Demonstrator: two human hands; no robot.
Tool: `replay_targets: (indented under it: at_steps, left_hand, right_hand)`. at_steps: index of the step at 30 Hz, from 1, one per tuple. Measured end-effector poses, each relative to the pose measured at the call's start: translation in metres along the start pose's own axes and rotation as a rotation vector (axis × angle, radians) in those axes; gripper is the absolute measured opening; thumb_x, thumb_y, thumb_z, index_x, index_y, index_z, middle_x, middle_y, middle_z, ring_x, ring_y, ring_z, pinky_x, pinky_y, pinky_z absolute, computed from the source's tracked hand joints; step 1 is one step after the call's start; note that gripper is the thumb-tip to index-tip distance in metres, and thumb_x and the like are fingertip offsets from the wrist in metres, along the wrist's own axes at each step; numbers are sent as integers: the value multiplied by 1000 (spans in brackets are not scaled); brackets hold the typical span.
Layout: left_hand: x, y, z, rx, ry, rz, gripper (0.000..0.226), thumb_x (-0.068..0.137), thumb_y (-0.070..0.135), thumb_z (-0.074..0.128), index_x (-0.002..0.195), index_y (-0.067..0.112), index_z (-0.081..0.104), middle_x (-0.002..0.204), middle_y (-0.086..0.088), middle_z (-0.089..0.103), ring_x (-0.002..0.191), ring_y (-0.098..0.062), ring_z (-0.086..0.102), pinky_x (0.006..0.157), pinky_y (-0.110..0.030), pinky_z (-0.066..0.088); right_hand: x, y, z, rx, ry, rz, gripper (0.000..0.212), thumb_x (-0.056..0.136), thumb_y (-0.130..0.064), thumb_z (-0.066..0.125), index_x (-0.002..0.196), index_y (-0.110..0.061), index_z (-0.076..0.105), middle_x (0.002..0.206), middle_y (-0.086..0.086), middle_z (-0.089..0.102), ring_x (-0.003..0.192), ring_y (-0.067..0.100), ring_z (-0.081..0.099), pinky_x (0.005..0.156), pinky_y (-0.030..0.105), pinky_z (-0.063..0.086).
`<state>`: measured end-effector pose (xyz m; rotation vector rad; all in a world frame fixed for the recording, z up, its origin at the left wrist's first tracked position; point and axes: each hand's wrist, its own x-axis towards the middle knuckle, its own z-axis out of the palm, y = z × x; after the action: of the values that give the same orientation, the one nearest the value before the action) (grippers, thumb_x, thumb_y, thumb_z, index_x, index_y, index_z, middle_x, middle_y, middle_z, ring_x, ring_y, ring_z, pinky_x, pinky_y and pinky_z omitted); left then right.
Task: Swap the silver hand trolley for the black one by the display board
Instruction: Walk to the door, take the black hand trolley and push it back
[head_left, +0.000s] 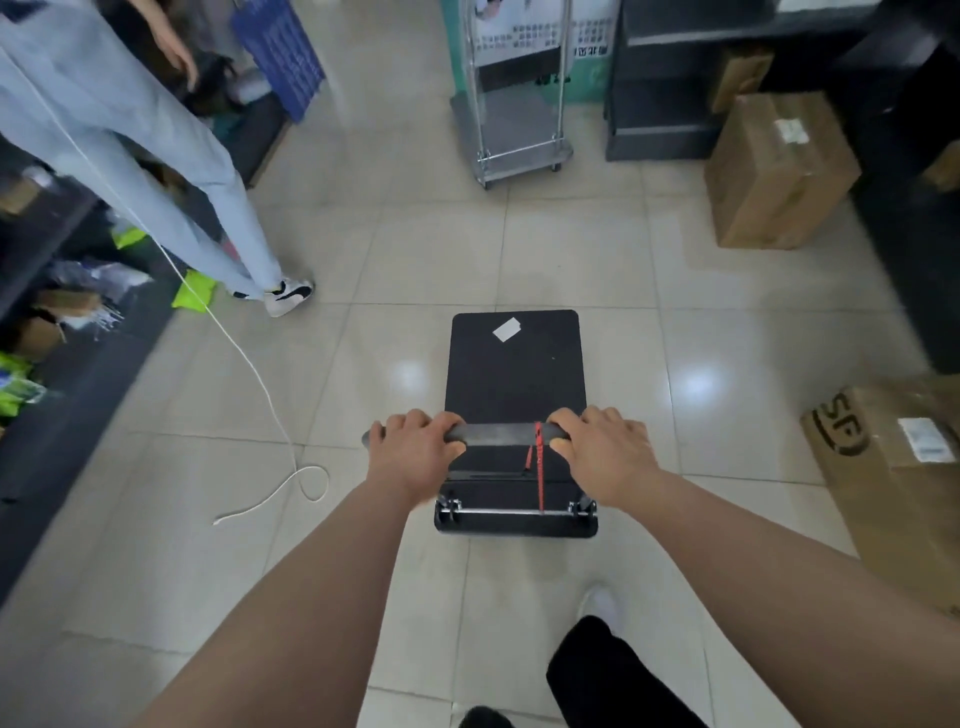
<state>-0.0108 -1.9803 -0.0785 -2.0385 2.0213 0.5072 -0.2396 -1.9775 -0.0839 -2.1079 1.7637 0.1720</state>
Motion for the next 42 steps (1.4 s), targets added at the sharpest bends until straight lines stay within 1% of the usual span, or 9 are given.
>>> replay_targets:
  at_steps: [4, 7, 11, 15, 19, 27, 32, 36, 42]
  left_hand:
    - [71, 26, -28, -27, -11, -45, 34, 99, 44, 35, 131, 40, 42, 126, -2, 50, 119, -28, 44, 108, -47, 26]
    - [118, 41, -43, -46, -3, -57, 32, 98, 43, 38, 130, 39, 41, 127, -2, 48, 119, -29, 42, 110, -51, 23]
    - [193, 44, -74, -101, -11, -74, 31, 97, 46, 35, 127, 40, 43, 128, 0, 46, 120, -29, 41, 111, -52, 22]
    - [271, 27, -109, -114, -12, -49, 33, 98, 46, 30, 128, 41, 42, 127, -1, 48, 119, -29, 42, 110, -52, 23]
    - [338, 2, -145, -107, -37, -45, 34, 99, 42, 28, 132, 39, 40, 126, -2, 49, 119, -30, 43, 111, -52, 22]
    - [461, -31, -202, -73, -46, -138, 37, 100, 39, 28, 135, 36, 37, 130, -5, 49, 122, -30, 42, 108, -51, 25]
    - [538, -30, -237, -117, -44, -219, 36, 100, 40, 28, 135, 36, 38, 130, -5, 49, 123, -30, 42, 109, -51, 26]
    - [595, -21, -260, -149, -63, -276, 36, 100, 40, 29, 134, 36, 40, 131, -5, 48, 124, -31, 41, 111, -53, 23]
    - [661, -6, -290, -189, -70, -332, 35, 100, 42, 31, 133, 37, 41, 131, -4, 49, 125, -31, 41, 110, -52, 22]
  right_hand:
    - [81, 30, -43, -17, -58, 9, 30, 100, -35, 32, 128, -28, 40, 117, 8, 53, 111, 28, 49, 91, 43, 40]
    - [138, 51, -67, 7, -88, 12, 30, 101, -32, 33, 130, -27, 41, 122, 9, 52, 114, 29, 47, 96, 41, 39]
    - [218, 65, -100, 57, -105, -9, 33, 101, -29, 34, 133, -25, 42, 126, 11, 50, 118, 31, 44, 101, 41, 37]
    - [297, 61, -126, 63, -81, -7, 33, 101, -28, 35, 133, -25, 42, 125, 11, 50, 116, 30, 45, 98, 39, 38]
    - [372, 44, -151, 57, -126, -11, 32, 101, -29, 35, 131, -25, 43, 120, 10, 51, 112, 30, 47, 92, 39, 40]
    - [517, 26, -190, 67, -89, -82, 31, 101, -30, 35, 130, -25, 45, 116, 11, 51, 108, 30, 49, 92, 39, 40]
    - [613, 35, -220, 49, -64, -165, 31, 100, -33, 37, 129, -27, 45, 119, 10, 52, 109, 30, 49, 94, 39, 39]
    - [679, 48, -246, 4, -68, -204, 30, 100, -34, 38, 128, -27, 45, 118, 10, 54, 109, 29, 49, 93, 39, 40]
    - [757, 66, -285, 2, -144, -243, 30, 99, -35, 39, 126, -26, 47, 115, 11, 53, 104, 31, 51, 93, 44, 44]
